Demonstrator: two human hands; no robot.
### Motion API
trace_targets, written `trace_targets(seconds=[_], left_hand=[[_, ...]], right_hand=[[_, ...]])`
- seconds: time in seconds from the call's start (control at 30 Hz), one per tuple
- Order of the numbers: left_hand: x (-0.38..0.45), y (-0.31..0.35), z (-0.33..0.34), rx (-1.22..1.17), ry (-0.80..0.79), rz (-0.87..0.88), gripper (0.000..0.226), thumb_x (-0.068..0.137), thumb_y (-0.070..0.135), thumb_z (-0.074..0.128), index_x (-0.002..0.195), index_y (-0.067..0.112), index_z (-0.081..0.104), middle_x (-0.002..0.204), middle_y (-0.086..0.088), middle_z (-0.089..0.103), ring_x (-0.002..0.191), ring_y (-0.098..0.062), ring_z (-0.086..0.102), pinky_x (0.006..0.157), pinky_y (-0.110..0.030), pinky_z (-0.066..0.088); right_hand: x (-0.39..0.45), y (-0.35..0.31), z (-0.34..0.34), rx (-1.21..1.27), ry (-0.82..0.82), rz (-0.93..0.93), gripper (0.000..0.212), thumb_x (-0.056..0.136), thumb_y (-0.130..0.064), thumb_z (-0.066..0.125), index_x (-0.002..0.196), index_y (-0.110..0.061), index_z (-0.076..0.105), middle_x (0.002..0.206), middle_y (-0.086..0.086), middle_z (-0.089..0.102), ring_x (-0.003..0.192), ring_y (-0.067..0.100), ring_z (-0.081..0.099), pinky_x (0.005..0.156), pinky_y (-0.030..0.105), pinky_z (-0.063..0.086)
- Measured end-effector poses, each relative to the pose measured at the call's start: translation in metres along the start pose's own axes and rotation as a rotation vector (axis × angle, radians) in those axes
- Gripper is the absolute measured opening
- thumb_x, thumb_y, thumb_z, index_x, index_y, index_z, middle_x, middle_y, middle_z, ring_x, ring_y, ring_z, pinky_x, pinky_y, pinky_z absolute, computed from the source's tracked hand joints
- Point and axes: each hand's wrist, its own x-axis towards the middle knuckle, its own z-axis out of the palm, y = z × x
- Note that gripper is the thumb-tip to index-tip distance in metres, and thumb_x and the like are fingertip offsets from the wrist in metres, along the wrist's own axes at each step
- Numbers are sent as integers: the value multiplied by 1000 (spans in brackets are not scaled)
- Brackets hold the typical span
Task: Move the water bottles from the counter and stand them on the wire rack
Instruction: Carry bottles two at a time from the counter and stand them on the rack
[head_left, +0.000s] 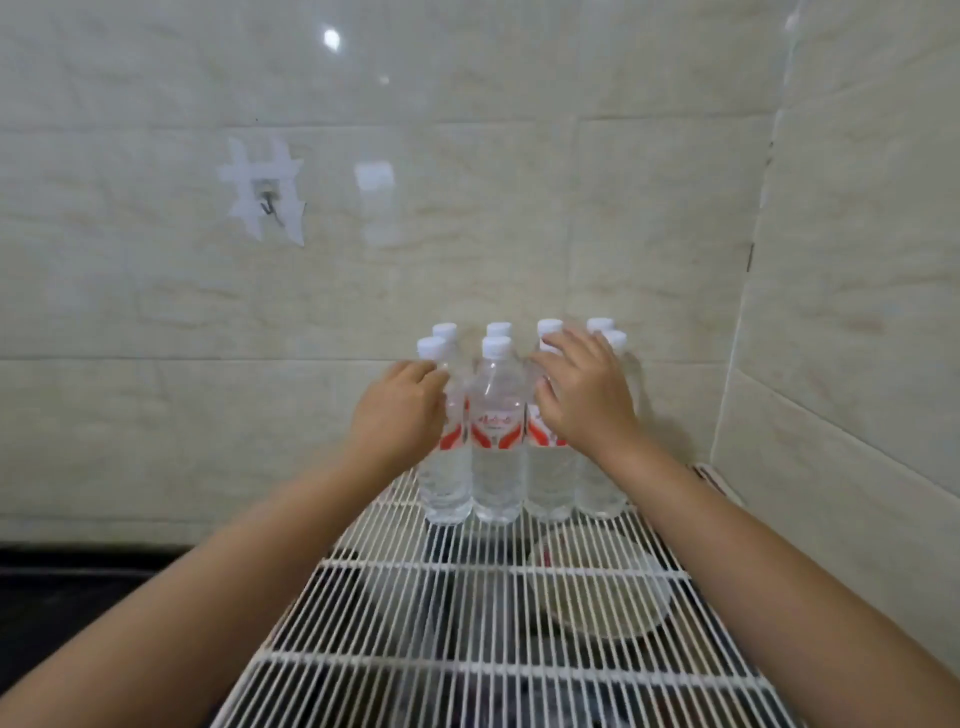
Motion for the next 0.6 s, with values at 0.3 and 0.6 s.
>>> trace_targets(seconds=[0.3,0.6], left_hand=[[-163,-119,-71,393,-164,-462,40,93,23,40,130,10,44,144,-13,38,135,-31,29,111,-40,25],[-361,-221,-171,537,-150,-873,43,94,33,36,135,18,39,151,-7,27,140,-32,16,113,-46,19]], right_hand=[[-5,-197,69,356,-254,-217,45,87,-27,50,127,-9,48,135,12,50,128,28,37,109,39,20],[-59,-432,119,534,-488,-378,49,92,-37,40,136,-14,37,150,11,29,140,31,18,114,45,9]])
